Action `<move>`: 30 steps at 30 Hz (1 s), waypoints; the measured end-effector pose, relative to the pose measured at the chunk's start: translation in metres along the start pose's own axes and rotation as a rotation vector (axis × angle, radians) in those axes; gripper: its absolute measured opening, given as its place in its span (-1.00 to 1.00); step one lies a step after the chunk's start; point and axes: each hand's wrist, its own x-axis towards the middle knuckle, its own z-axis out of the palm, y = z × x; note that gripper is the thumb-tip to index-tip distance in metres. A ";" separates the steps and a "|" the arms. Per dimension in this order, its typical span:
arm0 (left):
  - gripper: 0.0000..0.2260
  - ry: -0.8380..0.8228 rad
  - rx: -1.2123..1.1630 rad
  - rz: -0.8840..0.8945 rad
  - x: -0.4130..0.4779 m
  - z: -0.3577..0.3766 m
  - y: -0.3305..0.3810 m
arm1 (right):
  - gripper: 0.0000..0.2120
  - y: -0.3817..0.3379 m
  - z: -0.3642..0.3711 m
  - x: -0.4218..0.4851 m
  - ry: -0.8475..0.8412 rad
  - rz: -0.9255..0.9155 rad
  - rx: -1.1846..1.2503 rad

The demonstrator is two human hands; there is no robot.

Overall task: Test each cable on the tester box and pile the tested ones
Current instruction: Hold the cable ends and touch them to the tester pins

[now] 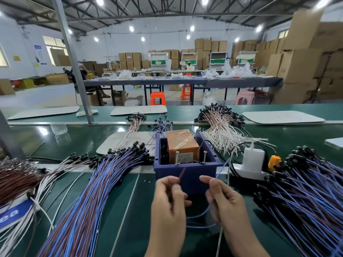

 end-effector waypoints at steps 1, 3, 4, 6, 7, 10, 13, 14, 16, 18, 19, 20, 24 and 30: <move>-0.91 0.070 0.008 0.022 0.005 -0.006 0.001 | -0.73 -0.001 -0.003 0.000 0.035 0.013 0.008; -0.93 0.166 -0.006 0.017 0.015 -0.017 0.001 | -0.70 -0.005 -0.007 -0.001 0.093 0.017 0.001; -0.92 0.192 -0.028 -0.003 0.019 -0.022 -0.001 | -0.69 -0.007 -0.007 -0.001 0.113 0.006 -0.022; -0.92 0.206 -0.031 -0.025 0.020 -0.027 -0.007 | -0.68 -0.006 -0.007 -0.003 0.155 -0.013 -0.079; -0.90 0.199 0.005 -0.010 0.019 -0.028 -0.010 | -0.67 -0.005 -0.007 -0.003 0.172 -0.019 -0.099; -0.90 0.169 0.150 0.098 0.013 -0.025 -0.014 | -0.72 0.000 -0.006 -0.002 0.209 -0.019 -0.144; -0.92 0.169 0.203 0.142 0.012 -0.023 -0.017 | -0.81 0.003 -0.008 0.000 0.231 -0.012 -0.156; -0.91 0.174 0.209 0.148 0.012 -0.023 -0.019 | -0.82 0.004 -0.008 0.000 0.239 -0.013 -0.158; -0.90 0.178 0.207 0.166 0.012 -0.024 -0.020 | -0.85 0.005 -0.007 -0.002 0.238 -0.036 -0.170; -0.90 0.174 0.208 0.179 0.012 -0.024 -0.022 | -0.86 0.006 -0.004 -0.004 0.231 -0.069 -0.185; -0.90 0.171 0.205 0.178 0.012 -0.024 -0.023 | -0.85 0.006 -0.003 -0.005 0.227 -0.083 -0.191; -0.90 0.167 0.201 0.174 0.011 -0.024 -0.023 | -0.83 0.005 -0.002 -0.005 0.221 -0.093 -0.196; -0.95 0.156 0.222 0.163 0.010 -0.024 -0.026 | -0.80 0.004 -0.001 -0.005 0.222 -0.112 -0.208; -0.93 0.120 0.242 0.137 0.010 -0.023 -0.028 | -0.82 0.004 -0.001 -0.006 0.230 -0.133 -0.221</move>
